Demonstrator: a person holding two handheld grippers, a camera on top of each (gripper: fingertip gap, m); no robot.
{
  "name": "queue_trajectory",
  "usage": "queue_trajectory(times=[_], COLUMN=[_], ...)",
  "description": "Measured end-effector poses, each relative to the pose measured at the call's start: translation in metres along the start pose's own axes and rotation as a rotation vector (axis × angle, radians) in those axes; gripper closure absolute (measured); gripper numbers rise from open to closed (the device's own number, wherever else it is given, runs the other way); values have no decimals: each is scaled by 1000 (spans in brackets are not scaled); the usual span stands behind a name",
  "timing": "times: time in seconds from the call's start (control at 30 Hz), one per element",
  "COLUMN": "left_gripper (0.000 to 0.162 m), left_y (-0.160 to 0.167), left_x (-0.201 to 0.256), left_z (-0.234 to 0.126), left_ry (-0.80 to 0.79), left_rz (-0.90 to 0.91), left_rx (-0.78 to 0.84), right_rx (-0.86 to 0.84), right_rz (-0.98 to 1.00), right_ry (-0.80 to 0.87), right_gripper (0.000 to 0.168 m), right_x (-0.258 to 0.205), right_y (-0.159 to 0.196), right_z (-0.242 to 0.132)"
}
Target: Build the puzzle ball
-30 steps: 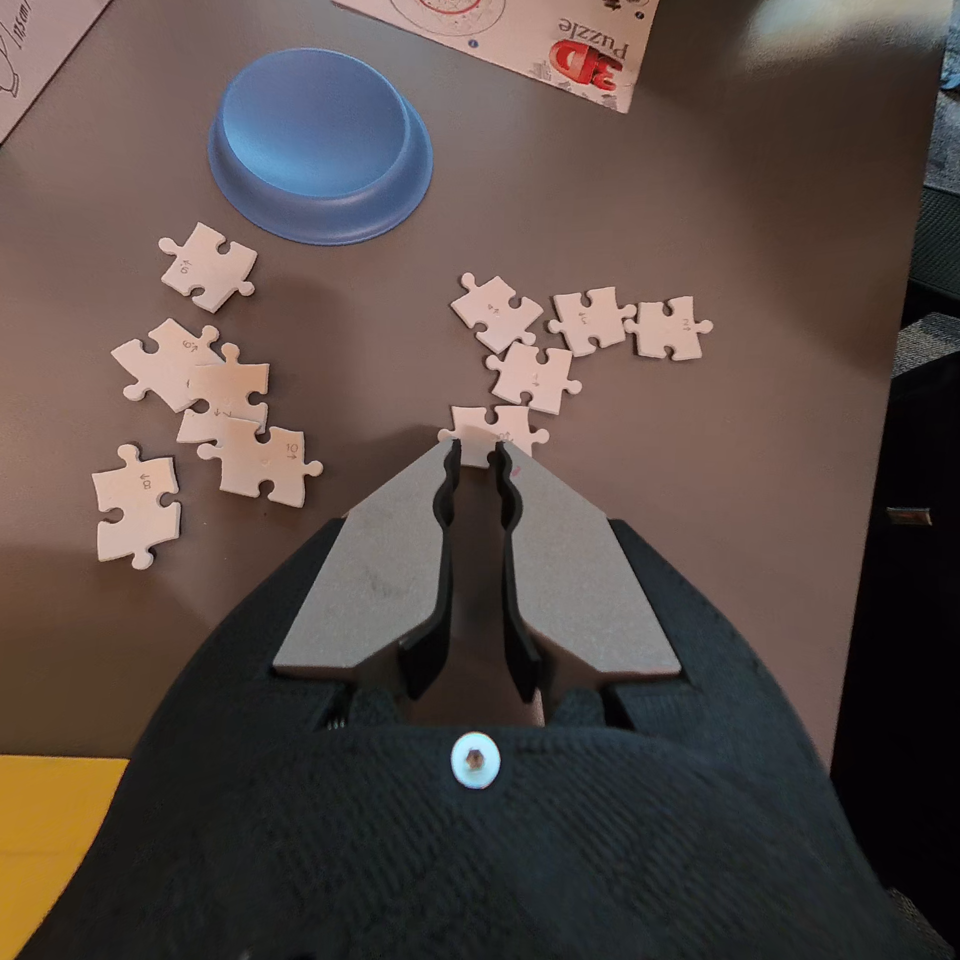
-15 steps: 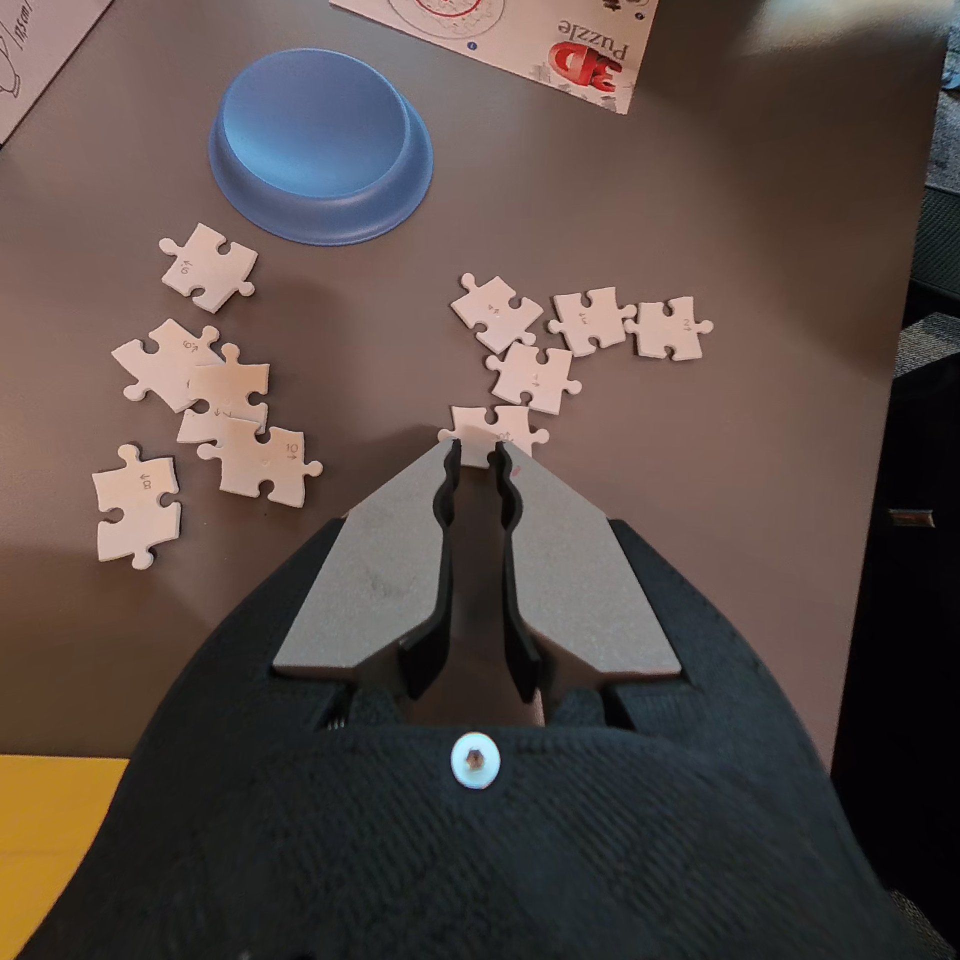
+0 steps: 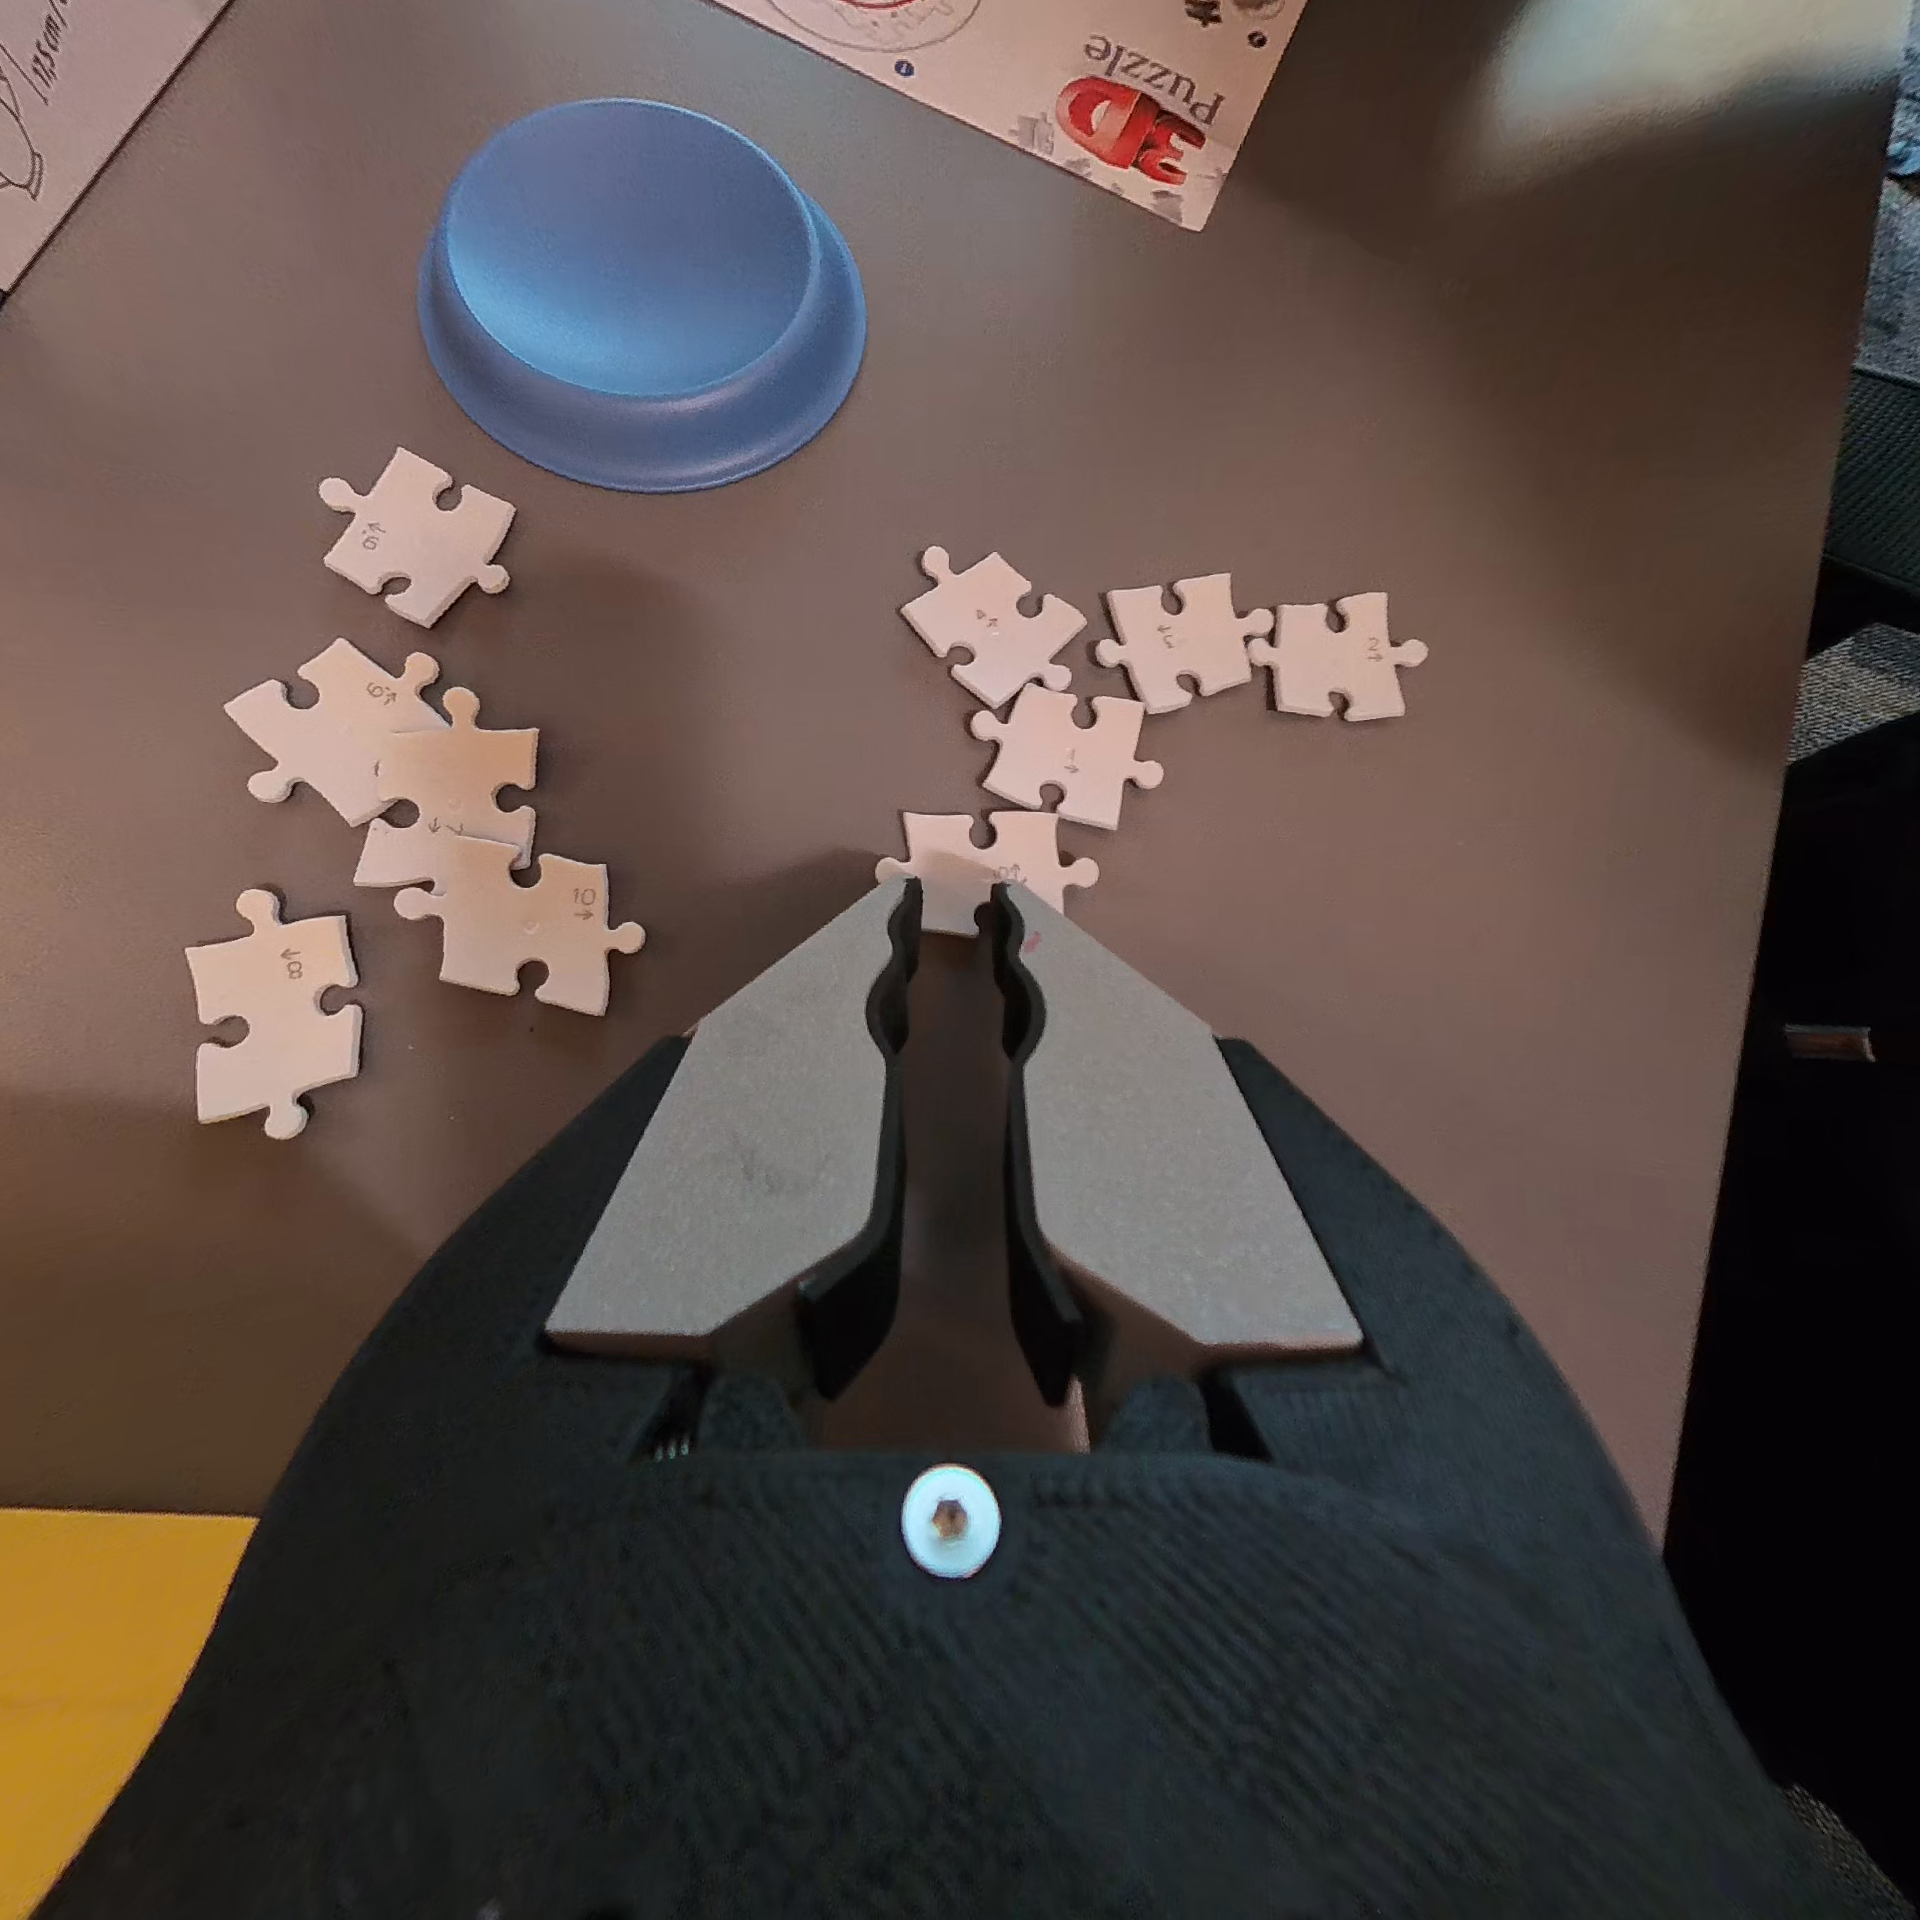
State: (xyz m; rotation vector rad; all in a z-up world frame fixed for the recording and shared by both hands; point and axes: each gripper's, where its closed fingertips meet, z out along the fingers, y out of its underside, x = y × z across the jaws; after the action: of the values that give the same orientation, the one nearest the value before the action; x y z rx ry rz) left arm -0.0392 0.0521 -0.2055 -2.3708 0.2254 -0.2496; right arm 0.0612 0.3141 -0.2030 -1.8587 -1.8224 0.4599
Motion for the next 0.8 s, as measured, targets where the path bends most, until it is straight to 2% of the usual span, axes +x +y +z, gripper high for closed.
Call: queue_trajectory(times=[0.3, 0.5, 0.67, 0.8], left_gripper=[152, 152, 147, 148], left_y=[0, 0, -7, -13], left_x=[0, 0, 0, -4], left_z=[0, 0, -4, -9], left_ry=[5, 12, -1, -24], left_rz=[-5, -9, -2, -6], left_rx=[2, 0, 44, 76], right_rx=[183, 360, 518, 586], right_rz=[-50, -172, -194, -160], right_ry=[-57, -136, -192, -186], right_gripper=[115, 118, 119, 121], right_x=[-16, -55, -72, -69], right_y=[-39, -90, -132, -131], right_z=[-11, -15, -16, -11])
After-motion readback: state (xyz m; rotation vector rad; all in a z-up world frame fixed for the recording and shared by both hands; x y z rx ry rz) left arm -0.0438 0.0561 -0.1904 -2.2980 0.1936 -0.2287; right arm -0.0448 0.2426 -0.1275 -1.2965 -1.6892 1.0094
